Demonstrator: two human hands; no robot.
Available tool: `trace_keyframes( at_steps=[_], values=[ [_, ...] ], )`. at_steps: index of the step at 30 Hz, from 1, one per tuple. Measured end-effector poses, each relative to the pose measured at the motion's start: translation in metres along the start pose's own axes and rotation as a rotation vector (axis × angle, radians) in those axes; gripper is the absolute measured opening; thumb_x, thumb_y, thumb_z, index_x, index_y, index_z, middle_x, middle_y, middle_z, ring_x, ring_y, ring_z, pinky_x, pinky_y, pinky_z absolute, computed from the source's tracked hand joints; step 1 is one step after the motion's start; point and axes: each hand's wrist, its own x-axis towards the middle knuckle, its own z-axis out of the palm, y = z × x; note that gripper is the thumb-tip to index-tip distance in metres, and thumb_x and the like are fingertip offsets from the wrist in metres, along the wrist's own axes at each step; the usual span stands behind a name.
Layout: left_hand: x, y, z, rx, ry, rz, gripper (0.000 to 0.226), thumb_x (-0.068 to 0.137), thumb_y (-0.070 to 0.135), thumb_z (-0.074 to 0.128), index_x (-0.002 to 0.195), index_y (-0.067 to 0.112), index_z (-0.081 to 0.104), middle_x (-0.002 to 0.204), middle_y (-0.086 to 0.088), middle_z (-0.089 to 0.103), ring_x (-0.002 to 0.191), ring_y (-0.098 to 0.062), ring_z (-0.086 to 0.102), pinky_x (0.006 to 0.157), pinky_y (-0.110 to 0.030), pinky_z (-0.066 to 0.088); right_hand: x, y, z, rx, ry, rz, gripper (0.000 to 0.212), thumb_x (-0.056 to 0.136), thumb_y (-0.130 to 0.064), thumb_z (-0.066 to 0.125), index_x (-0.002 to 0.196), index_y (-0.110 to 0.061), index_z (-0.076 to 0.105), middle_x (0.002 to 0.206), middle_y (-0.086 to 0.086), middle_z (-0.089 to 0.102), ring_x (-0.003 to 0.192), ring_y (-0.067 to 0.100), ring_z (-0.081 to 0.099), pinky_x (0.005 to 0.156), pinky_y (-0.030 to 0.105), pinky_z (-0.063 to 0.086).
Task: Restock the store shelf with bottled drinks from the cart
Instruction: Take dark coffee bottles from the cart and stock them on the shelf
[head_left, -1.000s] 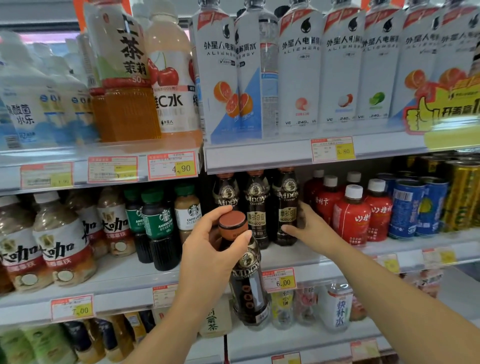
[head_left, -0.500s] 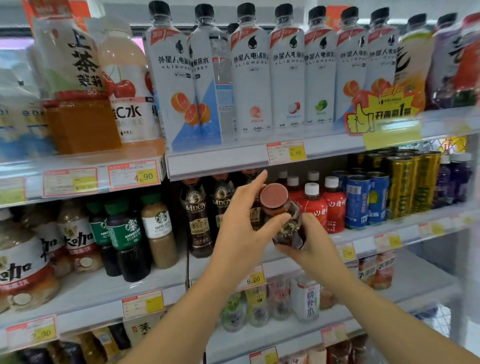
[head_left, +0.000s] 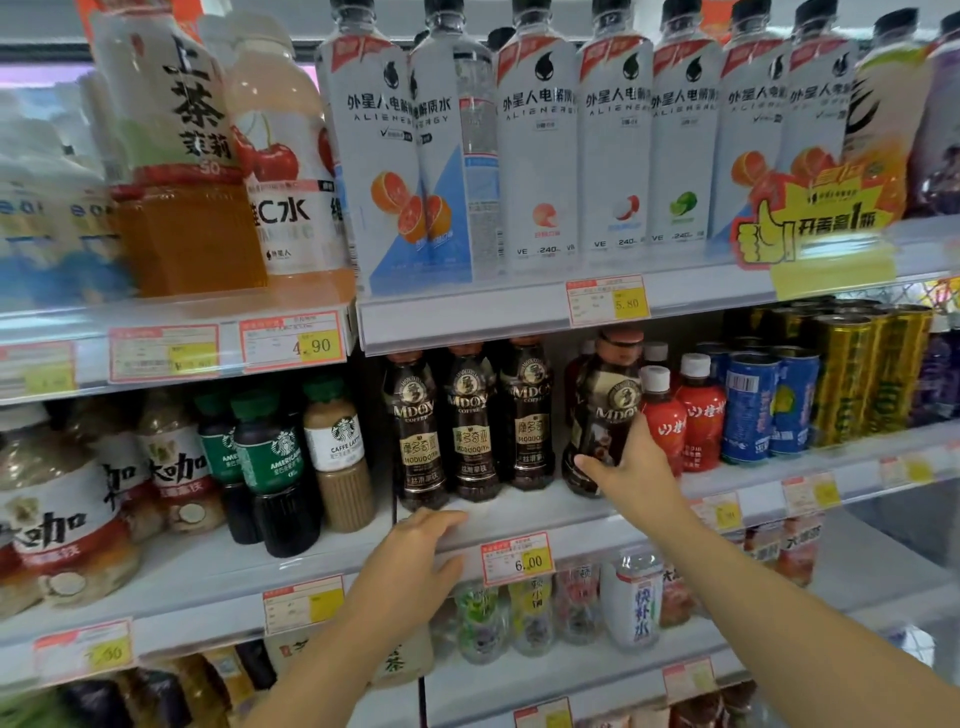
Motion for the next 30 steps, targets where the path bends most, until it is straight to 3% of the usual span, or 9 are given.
trace_keyframes(
  at_steps=[5, 9, 13, 16, 18, 21, 23, 26, 30],
  values=[
    [-0.003, -0.004, 0.002, -0.019, 0.014, 0.021, 0.049, 0.091, 0.027, 0.055, 0.137, 0.029, 0.040, 0.127, 0.013, 0.046, 0.117, -0.003, 0.042, 0.098, -0.016, 0.034, 0.015, -0.007, 0.002, -0.045, -0.113, 0.076, 0.065, 0.075, -0.013, 0.070, 0.127, -0.011, 0.032, 0.094, -0.006, 0.053, 0.089, 0.016, 0.053, 0.074, 0.025, 0.038],
    [-0.004, -0.006, 0.004, -0.045, 0.026, 0.029, 0.049, 0.091, 0.027, 0.055, 0.137, 0.030, 0.041, 0.126, 0.014, 0.046, 0.117, -0.001, 0.041, 0.098, -0.014, 0.032, 0.020, -0.012, 0.007, -0.061, -0.139, 0.115, 0.053, 0.075, -0.015, 0.071, 0.114, -0.015, 0.036, 0.107, 0.006, 0.059, 0.085, 0.014, 0.054, 0.075, 0.028, 0.040],
    [-0.003, -0.006, 0.005, -0.046, 0.039, 0.021, 0.049, 0.090, 0.029, 0.055, 0.137, 0.030, 0.040, 0.127, 0.015, 0.045, 0.119, -0.003, 0.040, 0.098, -0.016, 0.032, 0.006, -0.008, 0.017, -0.142, 0.032, 0.012, 0.079, 0.067, -0.029, 0.082, 0.129, -0.007, 0.040, 0.119, 0.007, 0.052, 0.107, 0.021, 0.051, 0.089, 0.032, 0.044],
    [-0.004, -0.006, 0.006, -0.049, 0.048, 0.024, 0.049, 0.090, 0.029, 0.055, 0.137, 0.030, 0.040, 0.128, 0.016, 0.045, 0.118, -0.002, 0.039, 0.099, -0.016, 0.031, -0.002, -0.006, 0.025, -0.317, 0.157, -0.008, 0.087, 0.069, -0.038, 0.079, 0.137, -0.005, 0.035, 0.128, 0.013, 0.045, 0.120, 0.028, 0.042, 0.096, 0.037, 0.042],
    [-0.004, -0.007, 0.007, -0.051, 0.048, 0.033, 0.050, 0.090, 0.029, 0.055, 0.138, 0.030, 0.040, 0.129, 0.015, 0.044, 0.119, -0.003, 0.039, 0.100, -0.017, 0.031, -0.002, -0.005, 0.025, -0.317, 0.161, -0.013, 0.087, 0.072, -0.035, 0.078, 0.141, -0.007, 0.033, 0.130, 0.014, 0.046, 0.121, 0.029, 0.042, 0.095, 0.039, 0.043],
    [-0.005, -0.008, 0.008, -0.067, 0.041, 0.037, 0.050, 0.091, 0.028, 0.055, 0.138, 0.028, 0.039, 0.129, 0.015, 0.040, 0.122, -0.004, 0.037, 0.103, -0.016, 0.029, 0.000, -0.003, 0.019, -0.165, 0.091, -0.050, 0.082, 0.077, -0.014, 0.074, 0.145, -0.013, 0.026, 0.132, 0.010, 0.052, 0.122, 0.026, 0.048, 0.098, 0.035, 0.043],
    [-0.007, -0.009, 0.010, -0.094, 0.059, 0.034, 0.048, 0.091, 0.027, 0.055, 0.137, 0.028, 0.041, 0.126, 0.020, 0.034, 0.122, -0.002, 0.035, 0.101, -0.008, 0.024, 0.000, -0.001, 0.018, -0.095, 0.066, -0.053, 0.078, 0.079, -0.005, 0.067, 0.144, -0.016, 0.025, 0.128, 0.009, 0.055, 0.117, 0.025, 0.052, 0.092, 0.029, 0.042],
    [-0.004, -0.006, 0.010, -0.149, 0.159, 0.002, 0.045, 0.090, 0.023, 0.057, 0.133, 0.031, 0.044, 0.128, 0.020, 0.026, 0.118, 0.005, 0.030, 0.093, 0.004, 0.017, 0.000, -0.002, 0.024, -0.084, 0.077, -0.002, 0.087, 0.079, -0.009, 0.068, 0.147, -0.012, 0.014, 0.131, 0.012, 0.049, 0.120, 0.028, 0.048, 0.096, 0.035, 0.044],
    [0.004, 0.000, 0.008, -0.141, 0.245, -0.070, 0.048, 0.088, 0.022, 0.060, 0.132, 0.030, 0.043, 0.148, 0.010, 0.001, 0.136, -0.014, 0.018, 0.104, -0.018, 0.022, -0.002, -0.003, 0.036, -0.304, 0.176, 0.001, 0.101, 0.077, -0.024, 0.075, 0.148, -0.007, 0.005, 0.137, 0.014, 0.037, 0.127, 0.028, 0.038, 0.099, 0.037, 0.040]
  ],
)
